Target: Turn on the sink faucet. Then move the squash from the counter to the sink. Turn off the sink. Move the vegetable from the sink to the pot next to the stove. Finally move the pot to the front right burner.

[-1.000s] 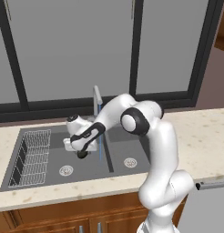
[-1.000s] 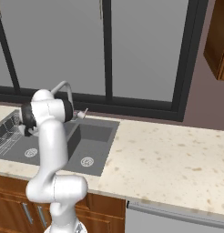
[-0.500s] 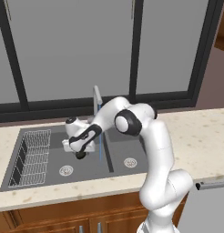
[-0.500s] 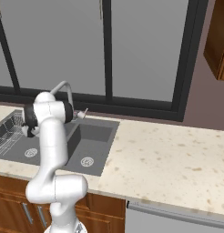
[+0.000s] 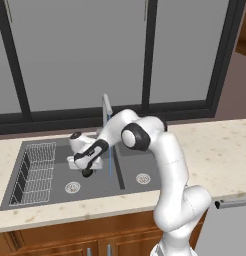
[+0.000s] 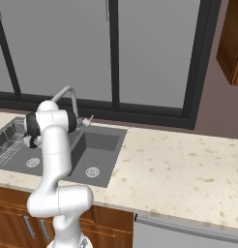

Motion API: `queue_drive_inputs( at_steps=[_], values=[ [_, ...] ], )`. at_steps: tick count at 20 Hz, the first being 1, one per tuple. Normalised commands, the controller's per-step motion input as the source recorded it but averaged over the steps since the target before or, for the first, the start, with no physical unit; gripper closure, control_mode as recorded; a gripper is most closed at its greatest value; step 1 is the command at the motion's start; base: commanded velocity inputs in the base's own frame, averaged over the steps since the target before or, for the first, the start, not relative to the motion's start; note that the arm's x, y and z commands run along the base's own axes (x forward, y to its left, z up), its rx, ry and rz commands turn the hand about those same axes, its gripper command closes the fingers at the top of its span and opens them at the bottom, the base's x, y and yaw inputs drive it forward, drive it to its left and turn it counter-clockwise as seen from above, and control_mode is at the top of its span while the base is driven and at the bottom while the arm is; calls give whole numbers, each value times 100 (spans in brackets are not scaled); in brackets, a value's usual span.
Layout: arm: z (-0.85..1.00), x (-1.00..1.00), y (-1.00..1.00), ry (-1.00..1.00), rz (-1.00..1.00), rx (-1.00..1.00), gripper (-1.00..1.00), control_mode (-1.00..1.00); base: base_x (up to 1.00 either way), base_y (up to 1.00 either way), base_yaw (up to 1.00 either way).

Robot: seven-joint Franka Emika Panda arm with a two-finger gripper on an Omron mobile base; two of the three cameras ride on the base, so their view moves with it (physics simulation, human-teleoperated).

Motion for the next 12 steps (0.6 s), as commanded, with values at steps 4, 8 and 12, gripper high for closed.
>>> queue_drive_inputs(
  at_steps=[4,8,12],
  values=[
    [-31,0,0,0,0,0,-100,-100,0,0,0],
    [-24,2,0,-1,0,0,-100,-100,0,0,0],
    [-4,1,0,-1,0,0,-100,-100,0,0,0]
  ],
)
